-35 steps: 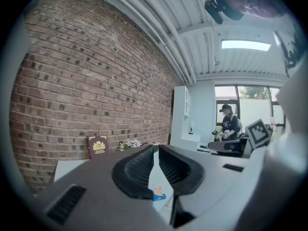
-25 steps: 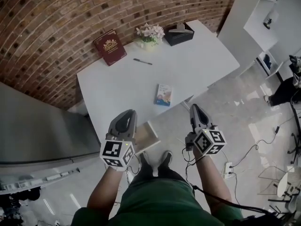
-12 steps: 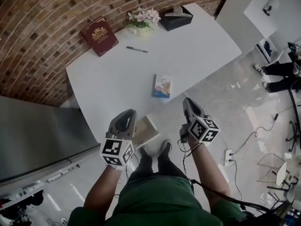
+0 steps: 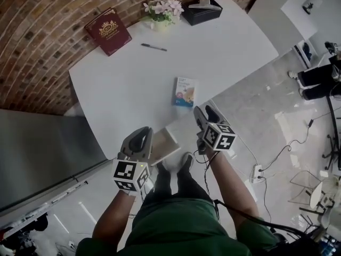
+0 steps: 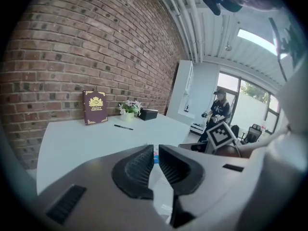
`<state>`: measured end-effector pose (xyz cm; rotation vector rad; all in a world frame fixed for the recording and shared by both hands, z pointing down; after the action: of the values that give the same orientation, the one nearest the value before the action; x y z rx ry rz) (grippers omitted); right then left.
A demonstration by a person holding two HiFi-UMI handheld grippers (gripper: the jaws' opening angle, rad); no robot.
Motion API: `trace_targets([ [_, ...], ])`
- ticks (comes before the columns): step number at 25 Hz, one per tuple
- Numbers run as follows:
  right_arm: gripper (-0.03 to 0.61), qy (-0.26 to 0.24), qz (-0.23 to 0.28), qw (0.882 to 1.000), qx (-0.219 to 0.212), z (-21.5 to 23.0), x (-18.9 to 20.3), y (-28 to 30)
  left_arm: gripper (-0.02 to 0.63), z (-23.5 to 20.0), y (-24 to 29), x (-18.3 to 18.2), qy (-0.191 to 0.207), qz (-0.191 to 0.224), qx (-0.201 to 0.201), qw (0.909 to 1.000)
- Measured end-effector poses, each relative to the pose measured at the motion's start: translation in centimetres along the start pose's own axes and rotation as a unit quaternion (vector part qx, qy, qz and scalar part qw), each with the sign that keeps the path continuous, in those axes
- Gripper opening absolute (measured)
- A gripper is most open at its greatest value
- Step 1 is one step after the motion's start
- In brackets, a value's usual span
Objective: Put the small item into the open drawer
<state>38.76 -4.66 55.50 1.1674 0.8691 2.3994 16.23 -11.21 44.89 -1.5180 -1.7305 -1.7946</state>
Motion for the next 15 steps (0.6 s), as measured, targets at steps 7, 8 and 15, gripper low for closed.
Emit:
trace_targets([
  [7, 0.311, -0.069, -0.028, 0.997, 0.035, -1.5, -0.5, 3.5, 0.031, -1.0, -0.2, 0.9, -0.013, -0.006, -0.010, 0.9998],
  [8, 0.324, -0.076, -0.032, 0.996, 0.038, -1.9, -0.8, 4.0, 0.031, -1.2, -0.3, 1.0, -0.015, -0.006, -0.013, 0.9998],
  [15, 0.416, -0.085, -0.061, 0.991, 0.086, -2.8, -1.0, 7.5, 0.031, -3.6, -1.7, 2.0, -0.031, -0.011, -0.038, 0.9987],
])
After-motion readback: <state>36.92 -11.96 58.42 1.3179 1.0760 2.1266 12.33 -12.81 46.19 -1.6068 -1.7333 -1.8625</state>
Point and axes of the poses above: the fingertips, and each gripper's own axes: y forward along the fingers, z to its right, x out of its underside, the point moved 4 cm from there along -y, backward along the fingers, and after that the axes turned 12 degrees about -z, right-handed, at the moved point
